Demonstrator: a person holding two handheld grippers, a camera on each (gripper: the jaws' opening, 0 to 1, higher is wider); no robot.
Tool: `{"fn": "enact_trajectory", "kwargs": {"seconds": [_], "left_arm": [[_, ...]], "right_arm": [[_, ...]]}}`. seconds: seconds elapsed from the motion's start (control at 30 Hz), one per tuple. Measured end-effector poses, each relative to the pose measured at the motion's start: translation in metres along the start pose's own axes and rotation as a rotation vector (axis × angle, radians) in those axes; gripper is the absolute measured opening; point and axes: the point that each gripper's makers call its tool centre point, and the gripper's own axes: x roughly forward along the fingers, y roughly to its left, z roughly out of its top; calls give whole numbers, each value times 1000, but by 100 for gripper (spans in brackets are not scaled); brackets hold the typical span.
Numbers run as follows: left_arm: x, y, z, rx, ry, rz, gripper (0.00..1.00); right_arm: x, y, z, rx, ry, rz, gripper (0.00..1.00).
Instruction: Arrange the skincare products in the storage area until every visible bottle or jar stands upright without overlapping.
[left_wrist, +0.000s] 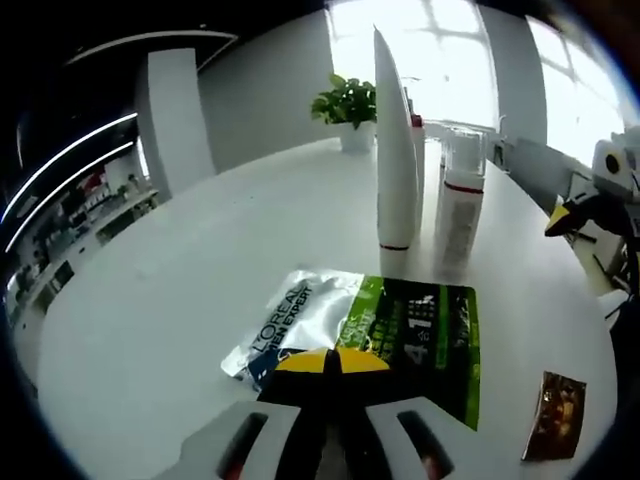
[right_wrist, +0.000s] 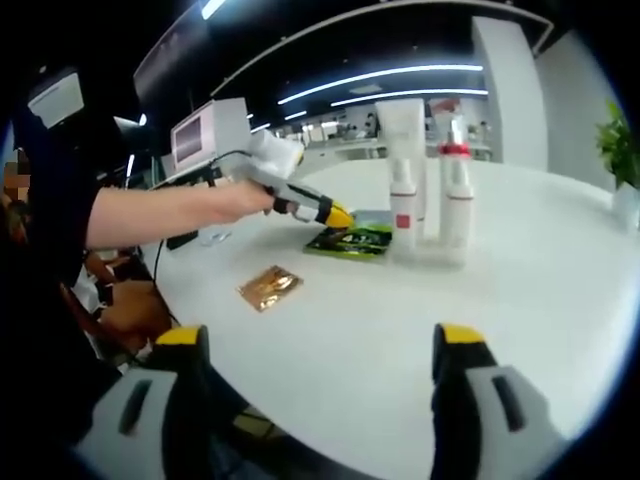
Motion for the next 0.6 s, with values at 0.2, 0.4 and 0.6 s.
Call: {"fn": "enact_trajectory", "kwargs": {"seconds": [0.2, 0.4, 0.6], "left_arm": [[0, 1, 0, -27, 0, -20, 0], [-3, 7, 4, -57, 3, 3, 0], [3, 7, 9, -50, 0, 22, 0]], "right_arm": [[1, 0, 1, -6, 2, 1, 93], [2, 2, 3, -11, 0, 4, 93], [3, 2, 2, -9, 4, 4, 93]]}}
